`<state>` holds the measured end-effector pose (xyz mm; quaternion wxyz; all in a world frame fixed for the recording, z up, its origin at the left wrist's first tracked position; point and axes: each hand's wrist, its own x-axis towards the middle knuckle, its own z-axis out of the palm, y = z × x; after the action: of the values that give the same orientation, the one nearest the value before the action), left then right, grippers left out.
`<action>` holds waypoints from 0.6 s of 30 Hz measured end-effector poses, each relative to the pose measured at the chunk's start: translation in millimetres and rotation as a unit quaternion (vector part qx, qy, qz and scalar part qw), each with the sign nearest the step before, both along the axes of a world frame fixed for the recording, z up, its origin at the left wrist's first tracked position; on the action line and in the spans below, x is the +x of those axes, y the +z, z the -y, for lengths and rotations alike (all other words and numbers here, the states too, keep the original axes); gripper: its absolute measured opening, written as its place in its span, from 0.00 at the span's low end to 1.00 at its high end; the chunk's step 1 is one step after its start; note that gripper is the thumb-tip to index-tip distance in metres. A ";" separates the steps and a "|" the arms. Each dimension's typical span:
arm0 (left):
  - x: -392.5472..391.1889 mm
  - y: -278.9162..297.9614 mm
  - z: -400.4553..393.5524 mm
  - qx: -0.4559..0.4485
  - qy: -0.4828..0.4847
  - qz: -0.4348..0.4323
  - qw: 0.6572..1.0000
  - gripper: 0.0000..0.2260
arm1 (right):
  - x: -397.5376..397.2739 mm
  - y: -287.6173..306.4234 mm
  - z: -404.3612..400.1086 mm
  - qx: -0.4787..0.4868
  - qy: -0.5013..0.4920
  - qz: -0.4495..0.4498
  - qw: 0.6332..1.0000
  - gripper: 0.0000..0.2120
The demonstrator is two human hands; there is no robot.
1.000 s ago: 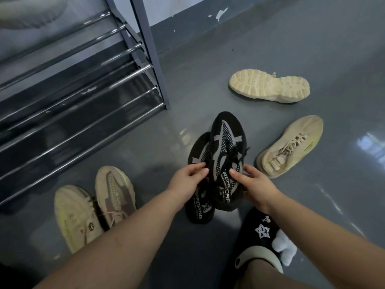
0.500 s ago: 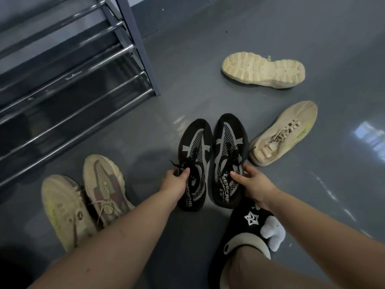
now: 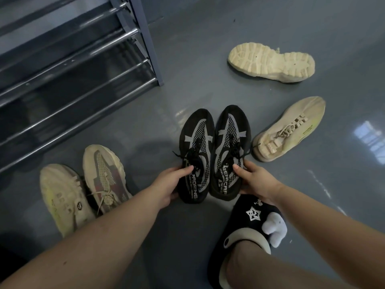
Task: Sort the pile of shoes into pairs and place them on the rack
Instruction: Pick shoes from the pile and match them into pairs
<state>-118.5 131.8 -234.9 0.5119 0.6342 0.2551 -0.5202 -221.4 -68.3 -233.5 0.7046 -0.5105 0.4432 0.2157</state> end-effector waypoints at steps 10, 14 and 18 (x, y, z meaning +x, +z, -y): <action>15.5 20.8 -24.1 -0.056 0.045 0.015 0.997 0.14 | 16.9 22.8 -9.5 0.032 0.014 -0.001 0.999 0.15; 22.4 42.7 -41.6 -0.105 0.100 0.025 0.989 0.11 | 36.6 50.8 -13.9 0.011 0.049 0.025 0.998 0.17; 28.2 74.5 -49.7 -0.143 0.136 0.052 0.979 0.12 | 55.8 90.4 -14.8 -0.004 0.092 0.049 0.995 0.17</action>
<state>-90.4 181.5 -160.4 0.6756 0.5401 0.2352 -0.4433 -165.5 -53.5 -143.1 0.7004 -0.5622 0.3602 0.2522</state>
